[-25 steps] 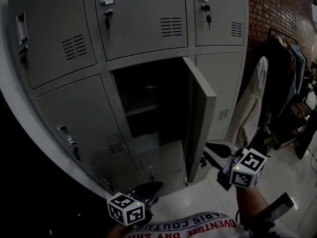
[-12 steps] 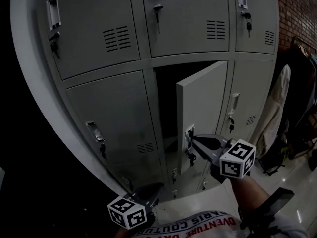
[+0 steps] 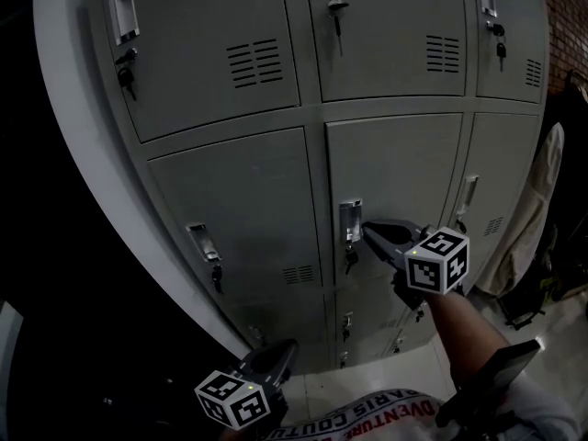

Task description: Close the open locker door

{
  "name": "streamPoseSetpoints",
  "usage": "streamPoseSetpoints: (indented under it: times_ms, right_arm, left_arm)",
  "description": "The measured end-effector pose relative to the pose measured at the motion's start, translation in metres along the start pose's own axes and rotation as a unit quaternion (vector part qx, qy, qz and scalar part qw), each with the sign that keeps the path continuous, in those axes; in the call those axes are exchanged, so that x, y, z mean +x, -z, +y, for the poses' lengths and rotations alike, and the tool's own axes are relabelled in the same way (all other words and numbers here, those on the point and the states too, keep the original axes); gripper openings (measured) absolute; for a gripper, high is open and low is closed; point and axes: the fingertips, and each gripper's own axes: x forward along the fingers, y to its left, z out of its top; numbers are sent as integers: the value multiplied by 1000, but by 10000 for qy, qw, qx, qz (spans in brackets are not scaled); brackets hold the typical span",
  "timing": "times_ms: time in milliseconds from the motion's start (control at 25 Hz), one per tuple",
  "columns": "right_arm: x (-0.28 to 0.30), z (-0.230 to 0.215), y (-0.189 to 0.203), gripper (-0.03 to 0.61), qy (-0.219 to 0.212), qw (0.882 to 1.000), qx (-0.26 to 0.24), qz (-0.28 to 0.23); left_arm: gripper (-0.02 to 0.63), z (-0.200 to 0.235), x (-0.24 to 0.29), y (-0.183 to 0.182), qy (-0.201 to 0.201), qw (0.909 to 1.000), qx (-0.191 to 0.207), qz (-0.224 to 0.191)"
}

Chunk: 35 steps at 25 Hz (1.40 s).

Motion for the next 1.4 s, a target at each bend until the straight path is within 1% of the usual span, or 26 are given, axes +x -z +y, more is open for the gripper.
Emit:
streamPoseSetpoints:
  times_ms: [280, 480, 600, 720, 760, 920, 1000, 1200, 1320, 1400]
  right_arm:
    - [17, -12, 6, -6, 192, 9997, -35, 115]
    - [17, -14, 6, -6, 203, 9997, 16, 108]
    - [11, -2, 5, -6, 90, 9999, -34, 125]
    - [-7, 20, 11, -6, -137, 9995, -162, 242]
    - [-16, 29, 15, -8, -257, 9991, -142, 305]
    - [-62, 78, 36, -6, -896, 9943, 192, 551]
    - [-93, 99, 48, -6, -1073, 9919, 206, 646]
    - [-187, 131, 77, -6, -1148, 9899, 294, 773]
    - [-247, 146, 97, -6, -1124, 9892, 302, 892]
    - [-287, 153, 110, -6, -1092, 9889, 405, 926]
  left_arm:
    - [5, -5, 5, -1, -2, 10000, 81, 20]
    - [5, -15, 10, -3, 67, 9999, 152, 30]
    - [5, -22, 12, -3, 86, 9998, 172, 30]
    - [5, -34, 16, -1, 138, 9997, 216, 56]
    - [5, -39, 17, -1, 155, 9996, 231, 61]
    - [5, -68, 26, 4, 271, 9993, 235, 78]
    - [5, -92, 30, 11, 380, 9988, 284, 137]
    - [5, -165, 34, 41, 563, 9971, 417, 286]
    - [5, -210, 33, 66, 583, 9972, 334, 325]
    - [5, -242, 31, 84, 600, 9972, 294, 340]
